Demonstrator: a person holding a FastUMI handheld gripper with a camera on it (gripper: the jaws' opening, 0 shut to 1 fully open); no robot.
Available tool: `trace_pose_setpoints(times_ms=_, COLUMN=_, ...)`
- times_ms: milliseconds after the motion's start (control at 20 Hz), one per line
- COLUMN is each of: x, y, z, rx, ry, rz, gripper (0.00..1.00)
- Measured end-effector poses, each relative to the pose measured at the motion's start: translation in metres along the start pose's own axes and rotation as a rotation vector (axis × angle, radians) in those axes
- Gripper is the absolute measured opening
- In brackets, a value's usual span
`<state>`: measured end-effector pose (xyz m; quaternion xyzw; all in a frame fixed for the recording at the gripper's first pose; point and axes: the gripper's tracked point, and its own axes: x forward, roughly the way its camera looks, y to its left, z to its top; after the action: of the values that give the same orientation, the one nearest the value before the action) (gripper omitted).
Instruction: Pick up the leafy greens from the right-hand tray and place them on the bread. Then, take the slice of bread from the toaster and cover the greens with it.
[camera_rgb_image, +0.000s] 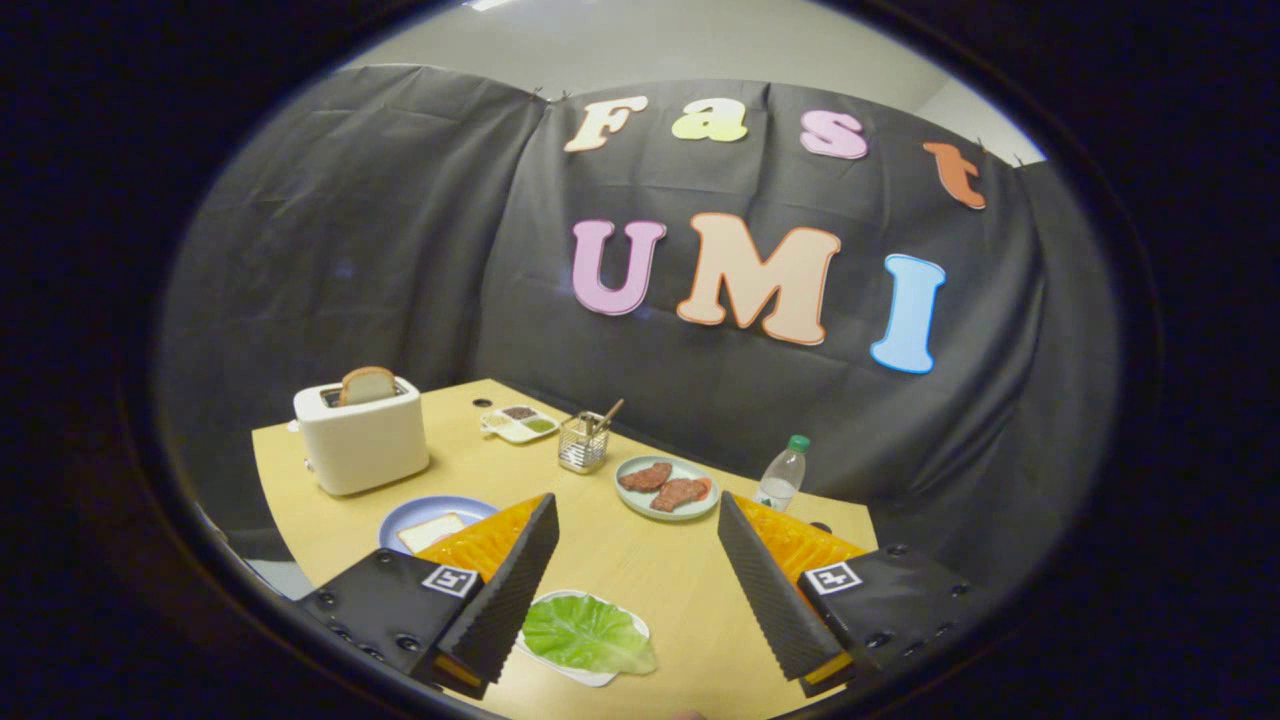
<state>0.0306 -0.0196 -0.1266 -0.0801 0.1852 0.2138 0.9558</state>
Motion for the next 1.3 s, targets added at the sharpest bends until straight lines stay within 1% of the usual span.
trace_pose_setpoints(times_ms=450, x=0.029, y=0.018, z=-0.051, rx=-0.08, ry=0.131, rz=0.147, gripper=1.0)
trace_pose_setpoints(times_ms=700, x=0.046, y=0.025, z=-0.083, rx=-0.114, ry=0.209, rz=0.207, gripper=1.0)
trace_pose_setpoints(times_ms=850, x=0.054, y=0.03, z=-0.108, rx=-0.134, ry=0.265, rz=0.235, gripper=1.0)
trace_pose_setpoints(times_ms=1300, x=0.073, y=0.039, z=-0.176, rx=-0.147, ry=0.432, rz=0.273, gripper=1.0)
